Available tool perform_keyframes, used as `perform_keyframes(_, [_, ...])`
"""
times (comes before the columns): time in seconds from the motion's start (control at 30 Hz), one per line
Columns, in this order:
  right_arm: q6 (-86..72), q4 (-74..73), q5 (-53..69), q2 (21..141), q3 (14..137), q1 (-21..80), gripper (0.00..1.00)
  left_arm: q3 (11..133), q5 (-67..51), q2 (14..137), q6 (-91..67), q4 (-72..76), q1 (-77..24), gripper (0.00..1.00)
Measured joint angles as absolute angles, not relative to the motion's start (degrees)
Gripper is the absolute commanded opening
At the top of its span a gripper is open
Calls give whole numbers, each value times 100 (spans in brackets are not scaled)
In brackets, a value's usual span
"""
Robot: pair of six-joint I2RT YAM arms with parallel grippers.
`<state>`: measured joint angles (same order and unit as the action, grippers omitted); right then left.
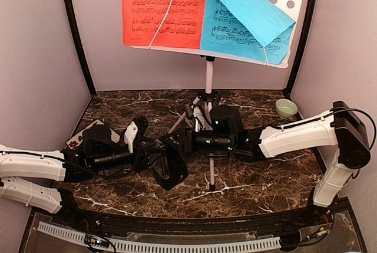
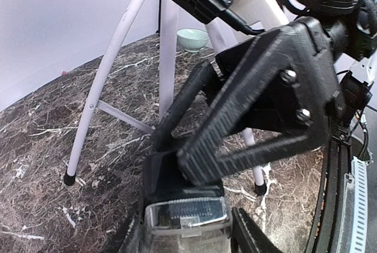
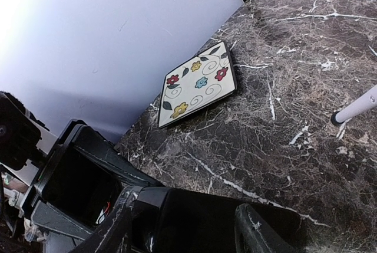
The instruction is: Set up the instrument practice props
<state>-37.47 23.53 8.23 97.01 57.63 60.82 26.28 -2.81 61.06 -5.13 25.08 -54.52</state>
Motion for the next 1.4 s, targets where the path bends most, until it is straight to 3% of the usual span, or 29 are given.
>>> perform_keyframes(0.4, [-3603,2915,718,9751,5531,6090,58,2329,-416,5304,-554,2294,-5450,16])
perform_keyframes(0.67, [-3345,2893,633,9789,5610,6119,61,3334,-183,4495,-1094,545,-4547,12])
perform_keyframes(0.87, [-3157,2867,593,9789,5634,6130,62,4766,5,5701,-1498,-1140,-3889,13])
perform_keyframes(1.07, [-3026,2842,596,9782,5649,6130,64,4952,-342,6890,-1660,-2152,-3275,14])
perform_keyframes(1.4, [-2895,2709,611,9749,5688,6145,67,5177,-666,8442,-1636,-2196,-2976,14])
